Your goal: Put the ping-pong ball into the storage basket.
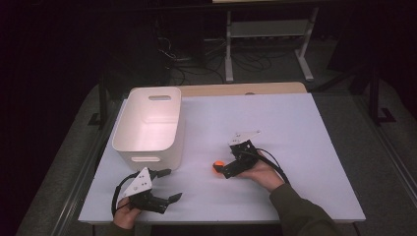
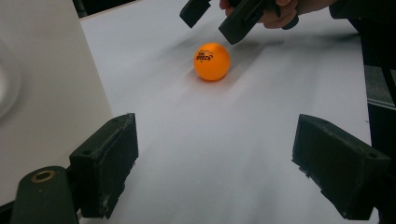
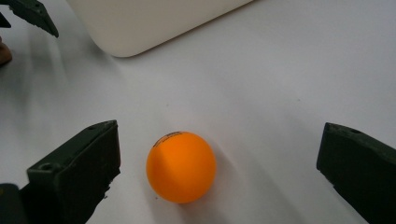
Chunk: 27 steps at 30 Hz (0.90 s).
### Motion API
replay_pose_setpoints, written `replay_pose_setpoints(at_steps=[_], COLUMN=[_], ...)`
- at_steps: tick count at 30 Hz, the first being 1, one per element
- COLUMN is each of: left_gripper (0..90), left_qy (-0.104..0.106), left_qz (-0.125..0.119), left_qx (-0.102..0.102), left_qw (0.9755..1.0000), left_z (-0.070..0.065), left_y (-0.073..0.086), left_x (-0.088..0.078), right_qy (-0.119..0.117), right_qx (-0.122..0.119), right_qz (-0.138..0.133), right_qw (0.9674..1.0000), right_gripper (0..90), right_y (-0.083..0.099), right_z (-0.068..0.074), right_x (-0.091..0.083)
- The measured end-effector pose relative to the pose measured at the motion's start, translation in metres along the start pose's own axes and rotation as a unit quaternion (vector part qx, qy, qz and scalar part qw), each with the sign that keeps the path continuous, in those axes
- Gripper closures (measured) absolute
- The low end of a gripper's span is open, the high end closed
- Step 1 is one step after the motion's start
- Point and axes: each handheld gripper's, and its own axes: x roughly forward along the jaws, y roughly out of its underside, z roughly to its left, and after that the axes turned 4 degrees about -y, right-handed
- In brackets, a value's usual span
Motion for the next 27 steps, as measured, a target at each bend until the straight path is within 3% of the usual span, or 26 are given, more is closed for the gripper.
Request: replay_pose_setpoints(at_steps=[27], left_gripper=[14.1], left_qy=[0.0], left_qz=[0.0], left_qx=[0.001], left_qw=[1.0], left_z=[0.0], left_y=[0.0], left_x=[0.0], right_qy=[-0.009], right_qx=[-0.03], right_qz=[0.042], right_qw=[0.9986], right_gripper=[0.0], right_y=[0.008], right_z=[0.014], right_x=[0.022])
